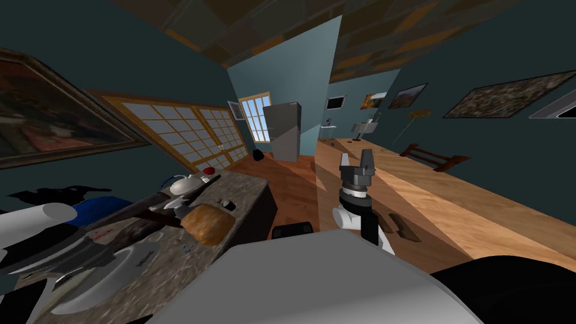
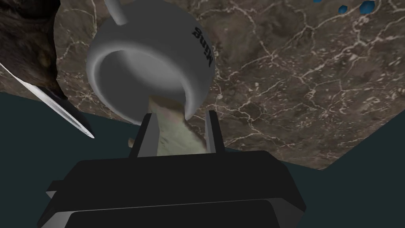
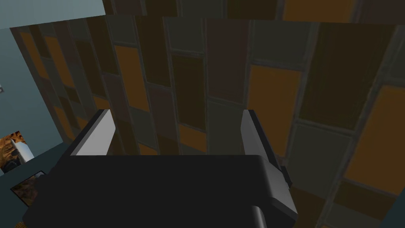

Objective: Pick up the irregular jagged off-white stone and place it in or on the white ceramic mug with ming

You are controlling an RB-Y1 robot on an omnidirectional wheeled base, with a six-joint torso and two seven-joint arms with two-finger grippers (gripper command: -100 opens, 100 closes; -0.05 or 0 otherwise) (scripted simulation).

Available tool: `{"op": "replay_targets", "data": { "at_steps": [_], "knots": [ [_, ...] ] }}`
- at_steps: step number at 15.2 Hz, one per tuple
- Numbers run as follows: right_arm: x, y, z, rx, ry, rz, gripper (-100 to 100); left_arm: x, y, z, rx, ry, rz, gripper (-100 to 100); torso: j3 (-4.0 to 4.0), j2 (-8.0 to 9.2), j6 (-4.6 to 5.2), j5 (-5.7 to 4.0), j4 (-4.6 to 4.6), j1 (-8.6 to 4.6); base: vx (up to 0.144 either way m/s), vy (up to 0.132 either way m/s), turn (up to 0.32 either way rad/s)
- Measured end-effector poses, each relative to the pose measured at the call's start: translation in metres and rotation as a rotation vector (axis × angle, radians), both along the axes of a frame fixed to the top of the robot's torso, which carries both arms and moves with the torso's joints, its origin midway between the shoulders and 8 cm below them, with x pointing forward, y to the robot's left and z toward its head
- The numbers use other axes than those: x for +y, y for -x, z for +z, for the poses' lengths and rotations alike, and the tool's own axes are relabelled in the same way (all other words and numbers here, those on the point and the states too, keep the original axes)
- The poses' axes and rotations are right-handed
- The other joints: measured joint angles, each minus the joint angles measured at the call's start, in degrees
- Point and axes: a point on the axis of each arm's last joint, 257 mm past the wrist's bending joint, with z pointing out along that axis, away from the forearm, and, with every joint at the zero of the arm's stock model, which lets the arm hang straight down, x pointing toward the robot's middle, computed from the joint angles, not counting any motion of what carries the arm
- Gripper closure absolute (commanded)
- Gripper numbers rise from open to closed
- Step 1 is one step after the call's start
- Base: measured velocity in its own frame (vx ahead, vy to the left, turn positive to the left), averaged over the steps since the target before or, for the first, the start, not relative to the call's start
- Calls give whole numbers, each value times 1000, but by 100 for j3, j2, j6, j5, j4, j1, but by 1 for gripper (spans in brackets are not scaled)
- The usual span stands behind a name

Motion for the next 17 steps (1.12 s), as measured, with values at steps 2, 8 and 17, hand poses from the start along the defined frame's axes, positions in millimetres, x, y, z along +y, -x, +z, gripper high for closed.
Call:
{"op": "replay_targets", "data": {
  "at_steps": [2,8,17],
  "knots": [
    [0,0,0,0,0,0,0,4,8,7,-6,6,10,100,-2,-3,8,-4,0,9,2,99,-228],
    [0,0,0,0,0,0,0,5,17,15,-27,35,14,-100,-6,-8,6,1,-3,4,3,78,-100],
    [0,0,0,0,0,0,0,6,16,36,-33,34,17,-100,1,3,4,-10,0,-31,-8,6,-3]
  ]
}}
